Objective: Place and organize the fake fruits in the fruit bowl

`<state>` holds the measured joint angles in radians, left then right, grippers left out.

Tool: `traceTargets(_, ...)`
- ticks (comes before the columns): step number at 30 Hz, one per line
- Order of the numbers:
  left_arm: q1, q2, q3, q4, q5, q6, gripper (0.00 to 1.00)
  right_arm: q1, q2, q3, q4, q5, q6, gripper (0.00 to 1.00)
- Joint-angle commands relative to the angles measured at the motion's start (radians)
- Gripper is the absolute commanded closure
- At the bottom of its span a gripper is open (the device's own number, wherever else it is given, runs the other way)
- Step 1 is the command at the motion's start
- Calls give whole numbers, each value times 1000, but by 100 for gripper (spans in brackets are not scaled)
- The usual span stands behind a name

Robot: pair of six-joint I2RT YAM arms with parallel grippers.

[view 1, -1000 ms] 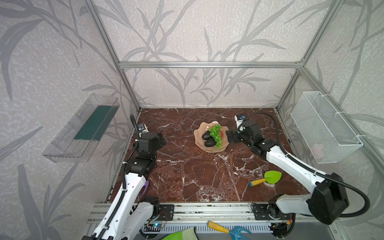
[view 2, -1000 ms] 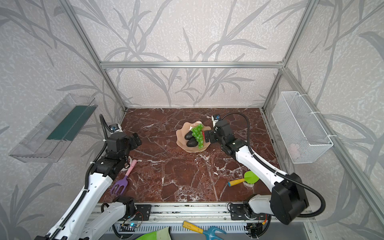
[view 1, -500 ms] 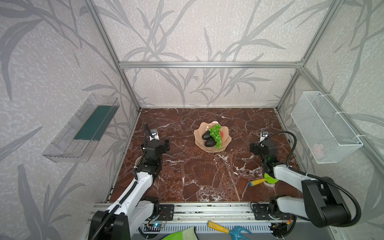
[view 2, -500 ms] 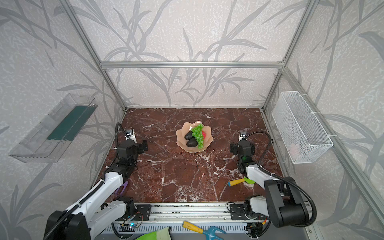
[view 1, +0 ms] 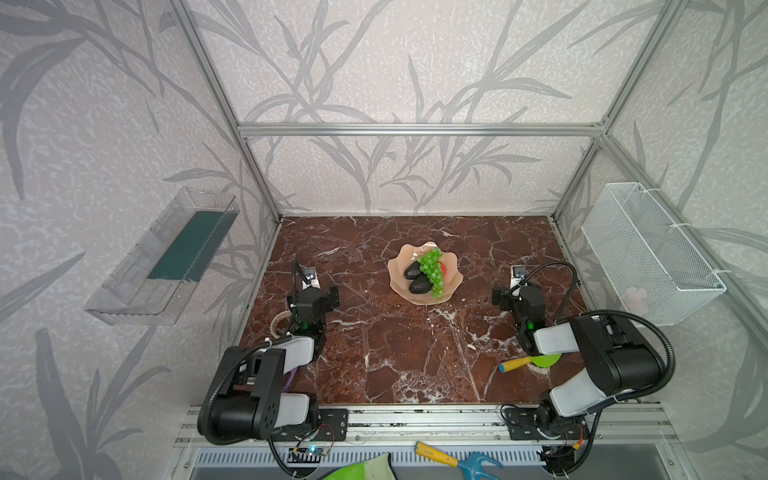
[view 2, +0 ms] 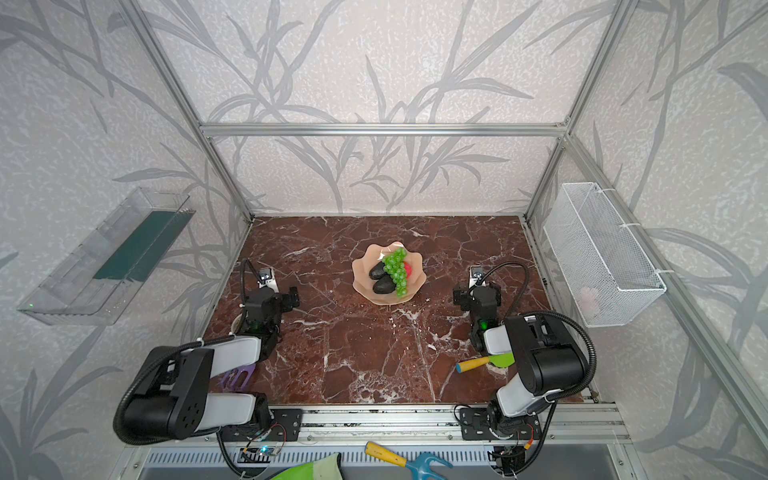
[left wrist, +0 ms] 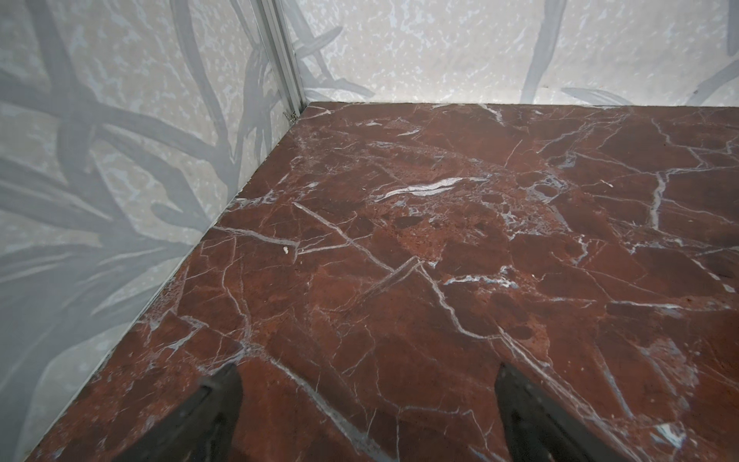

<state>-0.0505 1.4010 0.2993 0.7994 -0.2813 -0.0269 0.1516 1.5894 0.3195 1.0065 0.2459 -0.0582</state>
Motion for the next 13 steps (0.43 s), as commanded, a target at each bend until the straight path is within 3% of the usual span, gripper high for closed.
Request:
traceTargets(1,9,141,27,210,-19,3,1,9,9,25,53,0,-25,1)
traceTargets(7,9,183,30,271,-86,-12,1,21,13,-21,145,-19,-49,1)
traceTargets(13,10,179,52,228,-88,-14,1,12,4,22,53,-41,-40,1)
